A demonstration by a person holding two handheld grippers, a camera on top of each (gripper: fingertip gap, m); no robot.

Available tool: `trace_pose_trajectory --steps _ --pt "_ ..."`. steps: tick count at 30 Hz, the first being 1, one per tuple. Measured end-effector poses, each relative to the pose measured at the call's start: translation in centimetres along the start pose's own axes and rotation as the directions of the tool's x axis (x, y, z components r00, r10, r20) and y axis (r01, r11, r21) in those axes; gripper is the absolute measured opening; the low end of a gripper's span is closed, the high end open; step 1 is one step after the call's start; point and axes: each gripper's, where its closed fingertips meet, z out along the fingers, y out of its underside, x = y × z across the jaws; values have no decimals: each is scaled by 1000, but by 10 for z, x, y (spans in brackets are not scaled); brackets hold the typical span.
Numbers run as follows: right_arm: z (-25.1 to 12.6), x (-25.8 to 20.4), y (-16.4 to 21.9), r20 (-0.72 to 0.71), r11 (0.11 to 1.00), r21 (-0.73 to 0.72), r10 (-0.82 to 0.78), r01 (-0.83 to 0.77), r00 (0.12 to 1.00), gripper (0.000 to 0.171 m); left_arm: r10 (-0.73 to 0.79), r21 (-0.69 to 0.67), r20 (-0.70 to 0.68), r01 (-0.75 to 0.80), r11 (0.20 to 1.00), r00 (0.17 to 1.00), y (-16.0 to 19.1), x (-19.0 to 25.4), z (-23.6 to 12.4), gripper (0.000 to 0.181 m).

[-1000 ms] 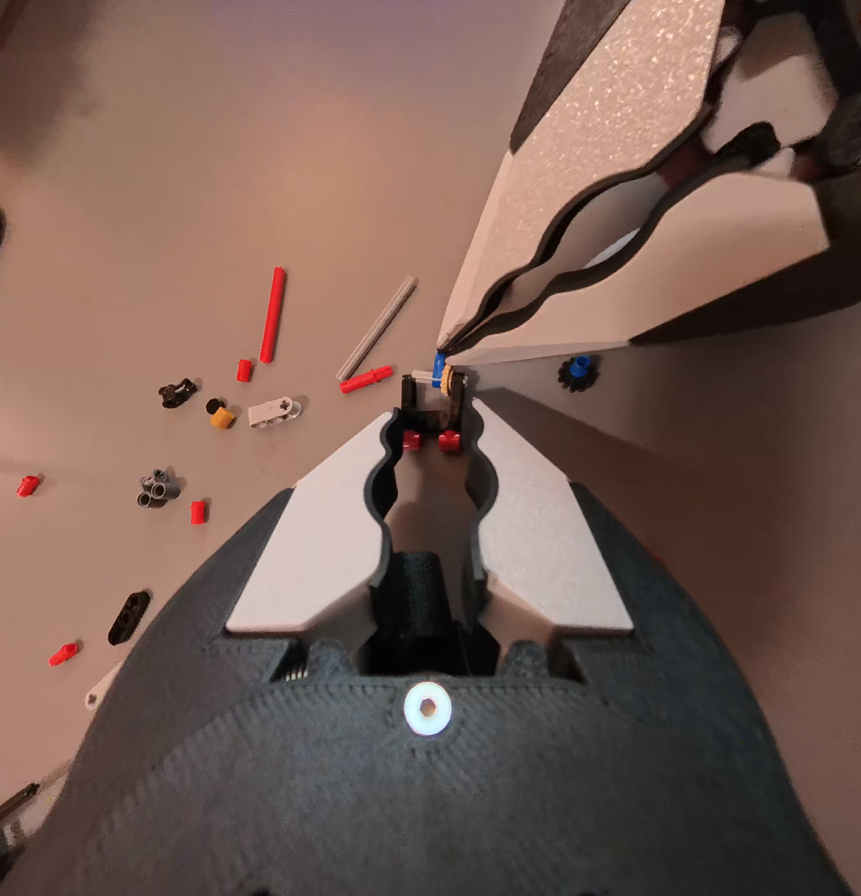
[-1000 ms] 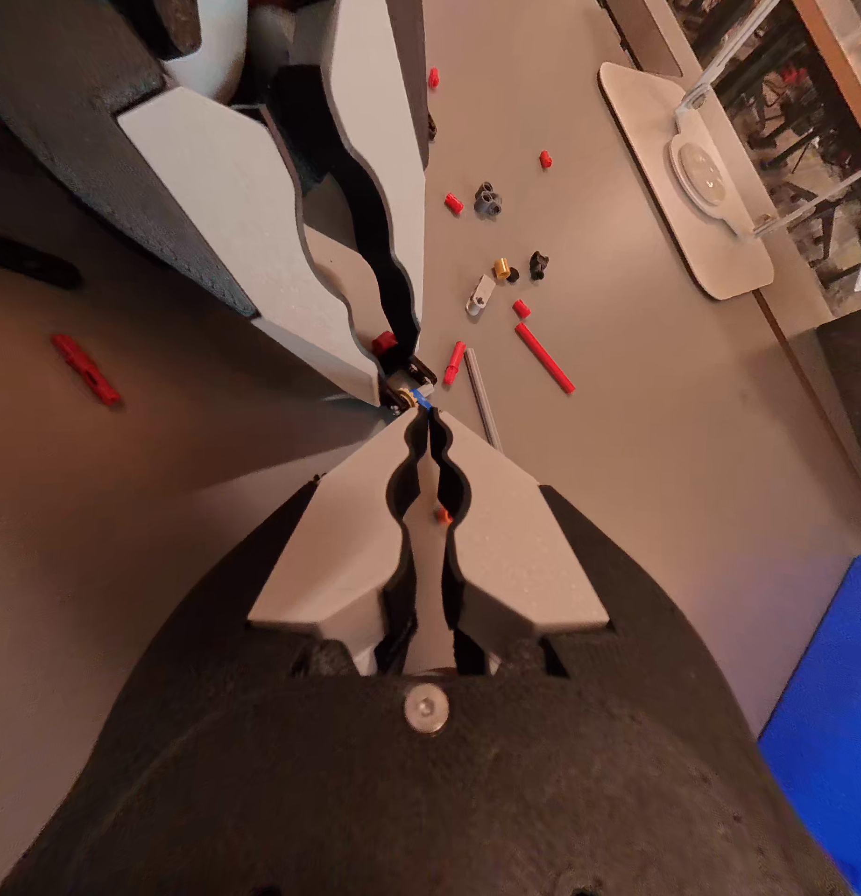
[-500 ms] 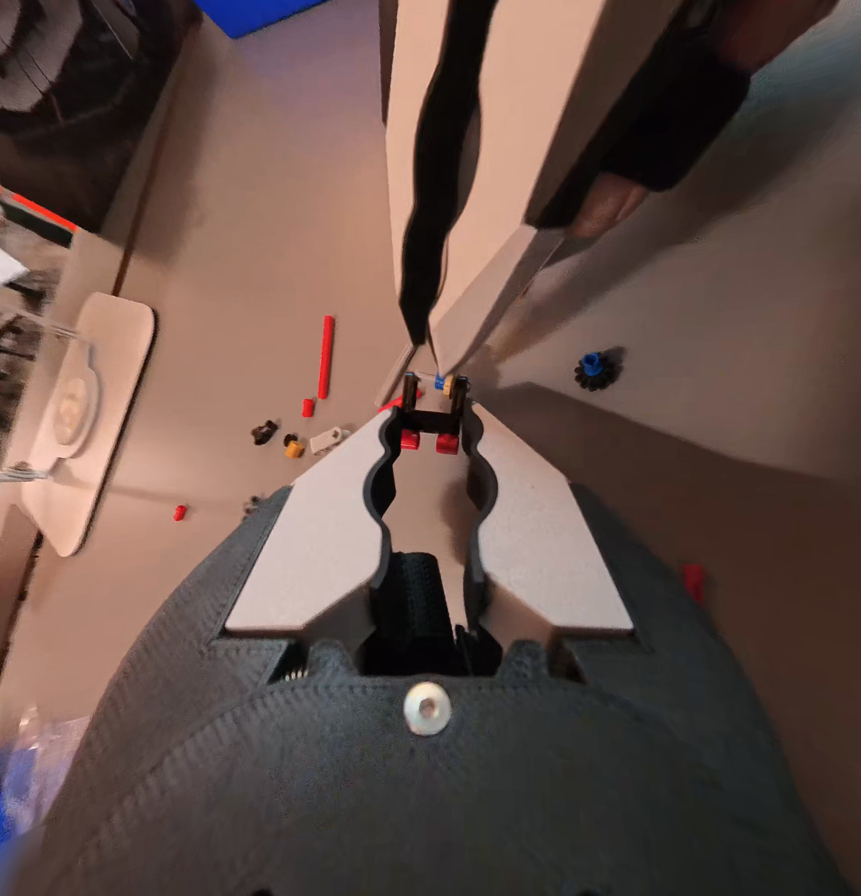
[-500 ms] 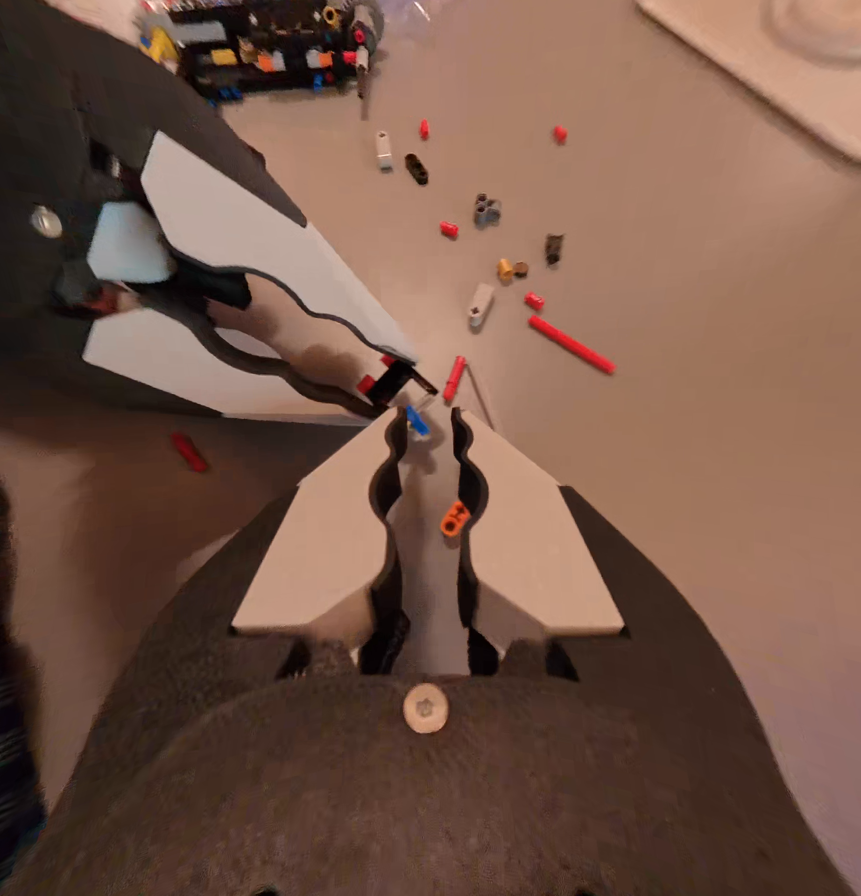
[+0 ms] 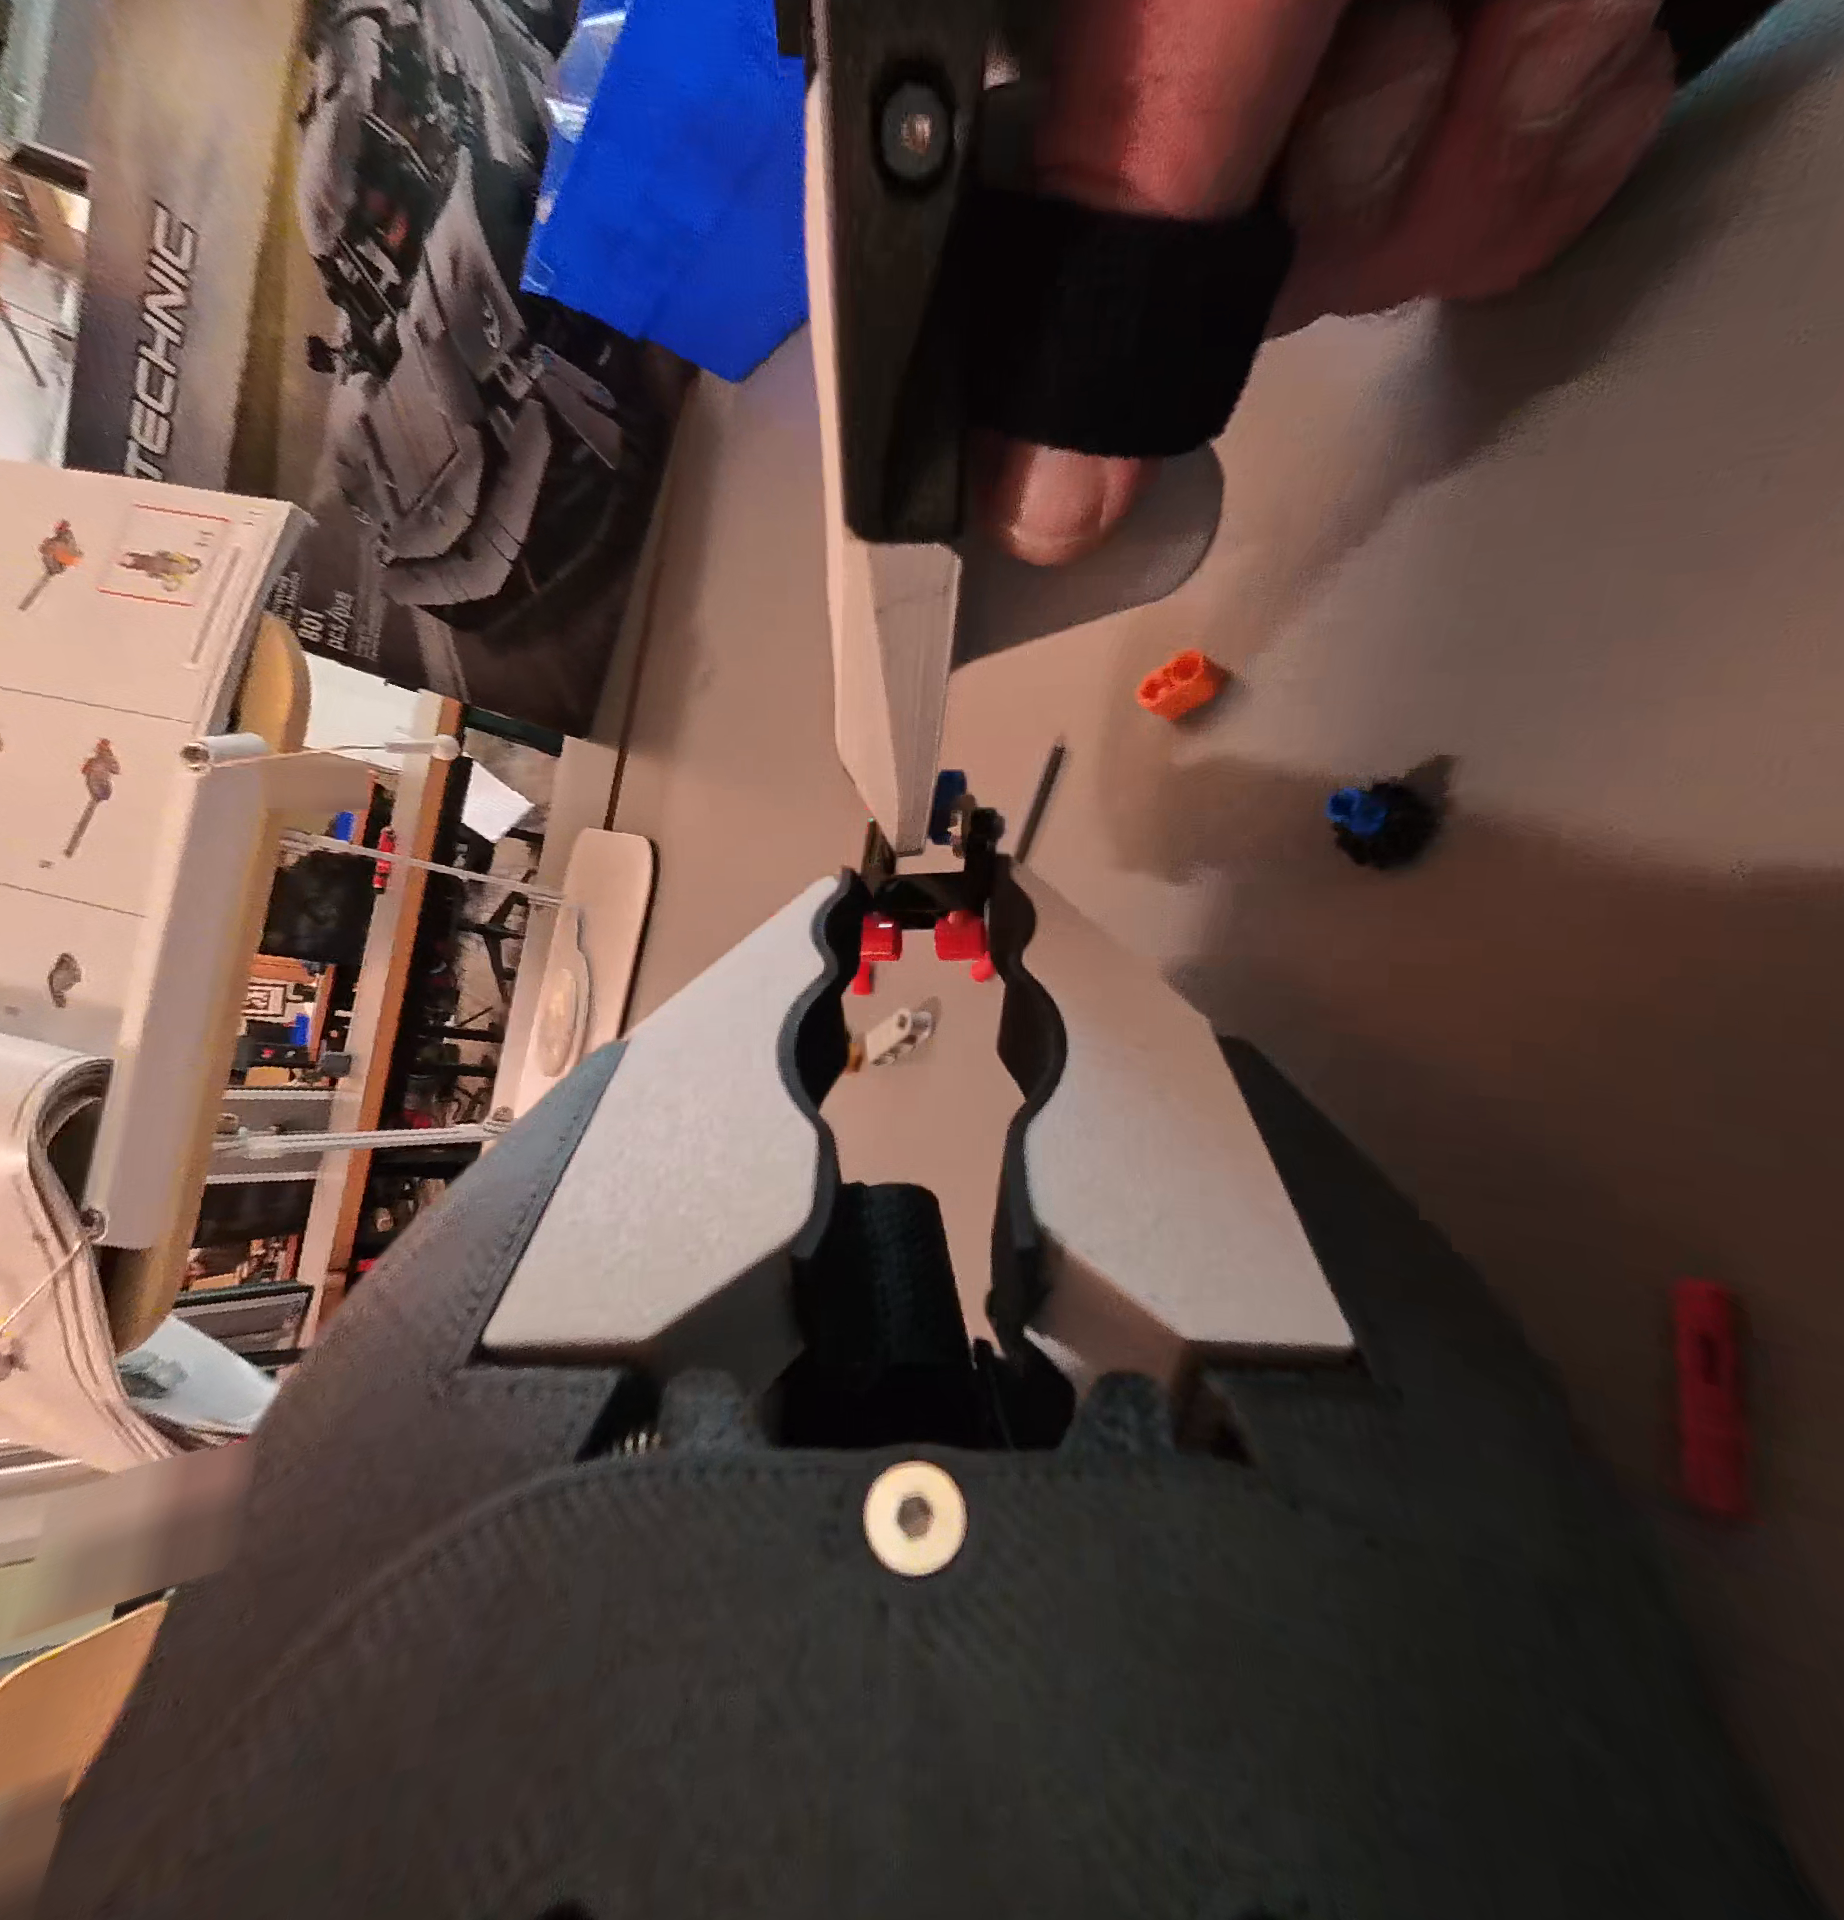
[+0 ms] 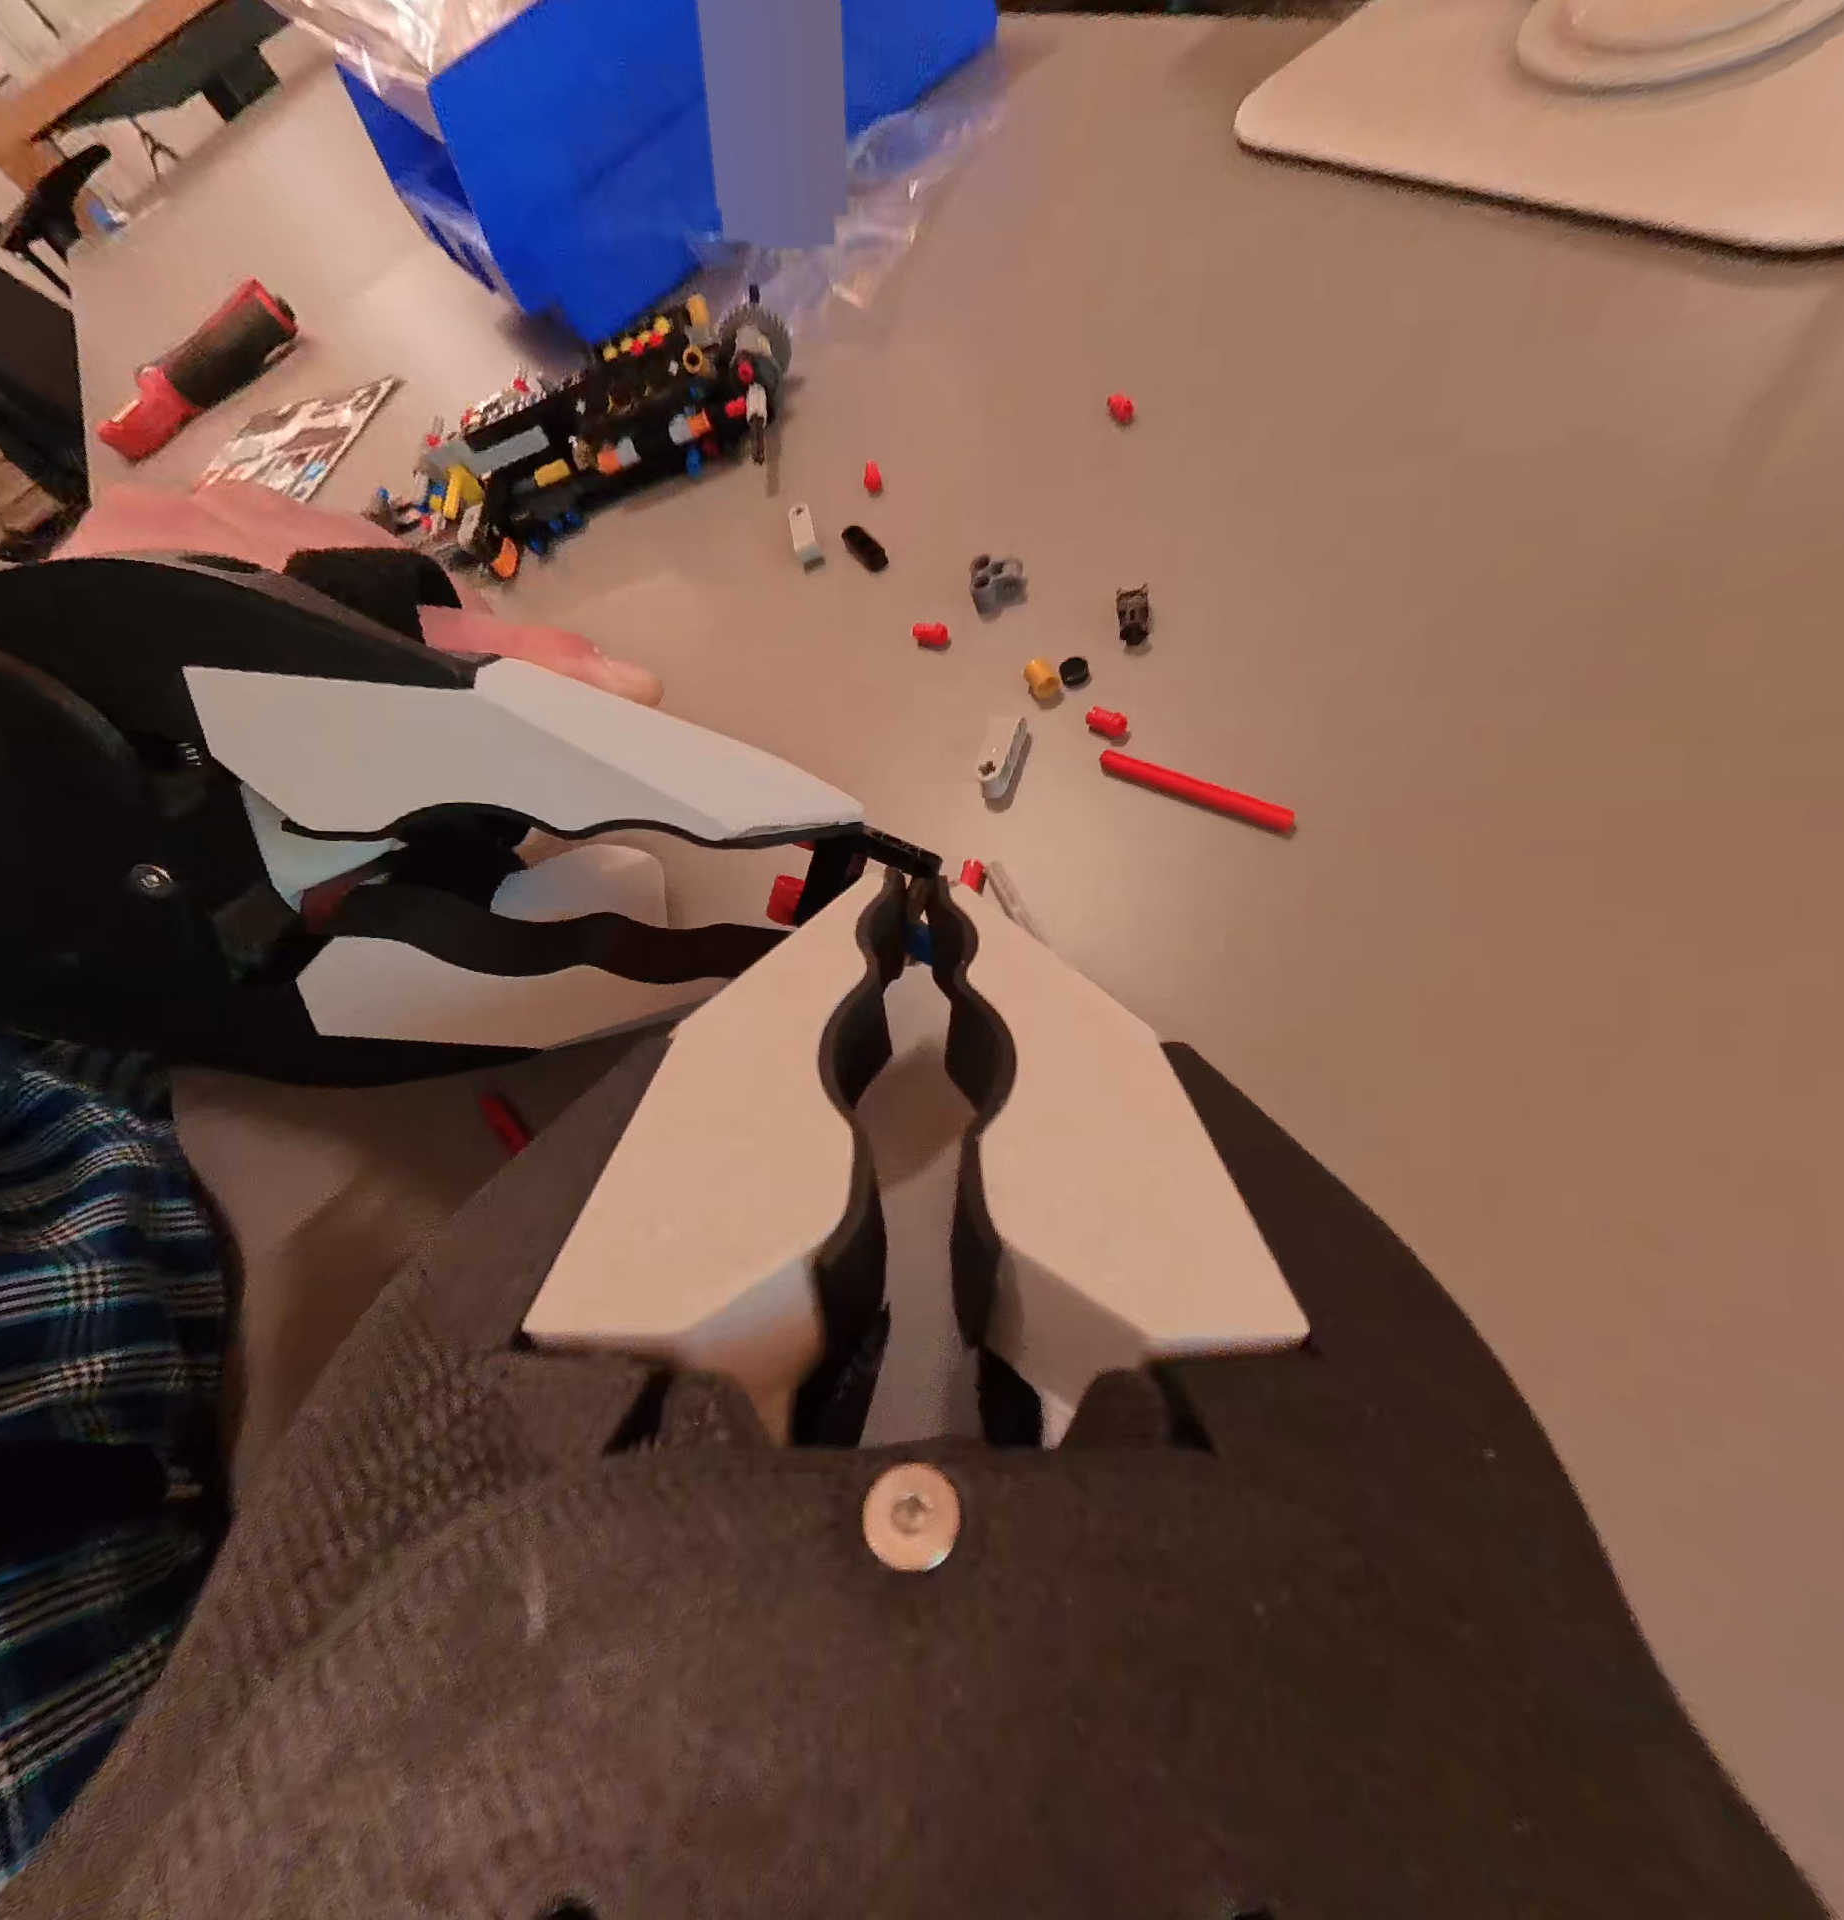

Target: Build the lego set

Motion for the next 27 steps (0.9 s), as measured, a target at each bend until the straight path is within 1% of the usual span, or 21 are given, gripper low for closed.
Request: trace_pose_trajectory --steps 5,11,16,19,24,25,27 --pt "-9 3 -13 -47 996 83 -29 33 998 1 -43 17 58 42 999 997 -5 -11 0 23" --pt "-14 8 -23 -41 983 177 46 -39 998 0 -107 28 105 105 994 989 -9 -20 3 23" --pt "-14 9 -30 -65 976 217 14 0 998 0 -203 32 83 201 979 976 -7 -23 6 23" --pt "-15 9 -34 -40 970 242 36 -26 999 0 -254 31 82 253 967 964 -7 -26 6 23" --pt "-15 5 -37 -21 971 237 -3 8 1000 0 -215 27 71 213 977 974 -6 -28 7 22" --pt "-16 6 -39 -4 970 244 12 -11 1000 0 -204 44 80 201 979 976 -7 -29 6 22" --pt "-17 10 -41 34 960 266 79 -85 996 0 -189 36 87 187 982 978 -9 -32 7 22"
